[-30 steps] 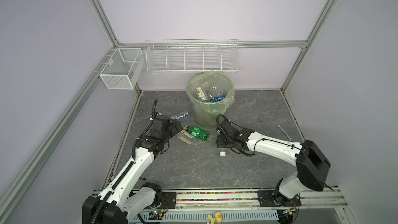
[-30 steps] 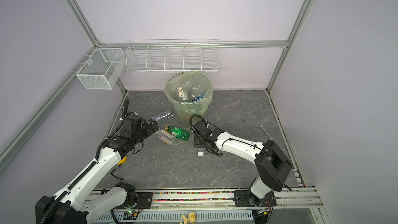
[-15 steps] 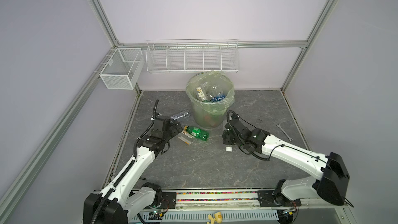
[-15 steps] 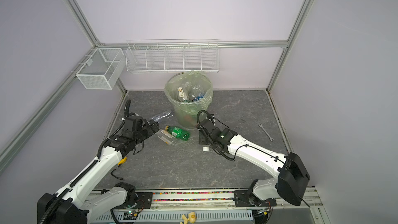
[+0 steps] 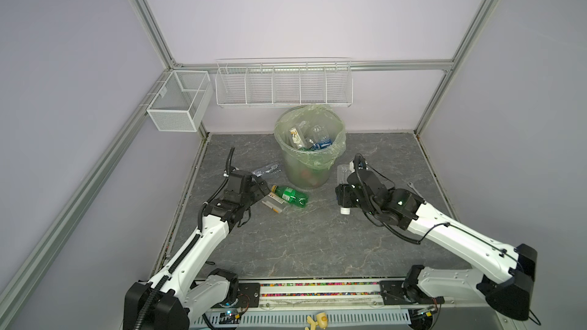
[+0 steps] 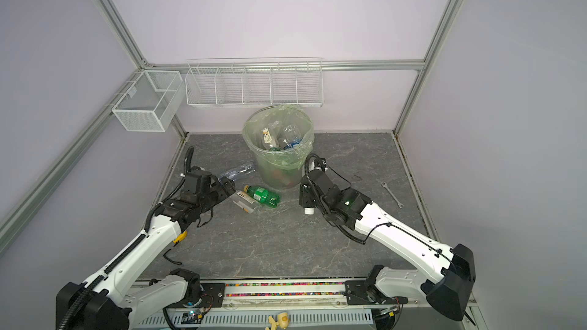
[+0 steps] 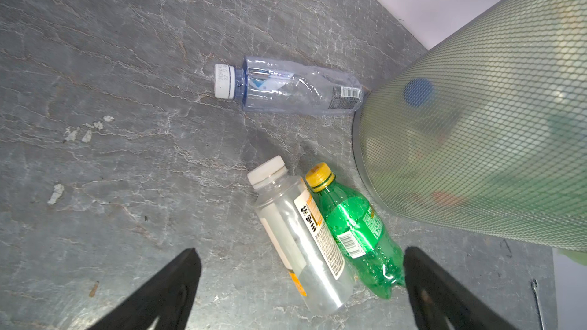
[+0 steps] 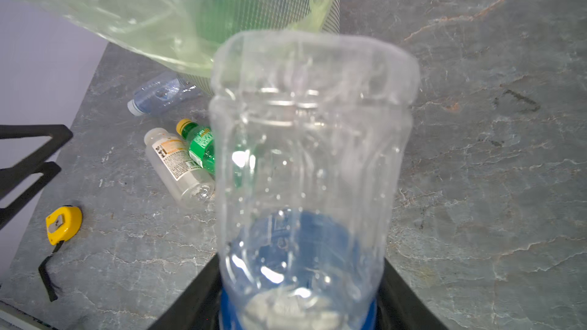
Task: Throw the plastic bottles in the bin
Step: 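Lift the blue-labelled bottle with the right gripper toward the bin, then carry the blue-labelled bottle with the right gripper over the bin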
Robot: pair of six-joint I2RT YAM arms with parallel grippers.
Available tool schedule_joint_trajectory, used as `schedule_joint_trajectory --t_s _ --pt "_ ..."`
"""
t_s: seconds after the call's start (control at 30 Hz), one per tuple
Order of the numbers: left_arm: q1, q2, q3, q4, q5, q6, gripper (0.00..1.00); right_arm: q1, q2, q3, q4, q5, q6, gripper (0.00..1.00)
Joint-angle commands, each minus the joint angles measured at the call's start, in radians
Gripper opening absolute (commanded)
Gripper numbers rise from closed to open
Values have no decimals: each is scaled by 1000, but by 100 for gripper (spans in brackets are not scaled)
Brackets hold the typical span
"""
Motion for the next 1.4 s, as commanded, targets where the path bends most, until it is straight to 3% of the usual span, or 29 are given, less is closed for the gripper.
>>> schedule_joint_trajectory --t_s 0.0,0.53,1.1,1.37 --pt "5 -17 -11 6 -1 -16 99 -7 -33 47 -17 26 -40 63" --pt "7 31 43 -6 22 -82 99 -44 -39 234 -64 -24 -133 64" --pt "7 81 20 50 -7 -69 99 -73 -69 165 30 -97 -166 64" --pt "7 88 36 39 -23 -44 99 -84 139 400 73 -146 -225 65"
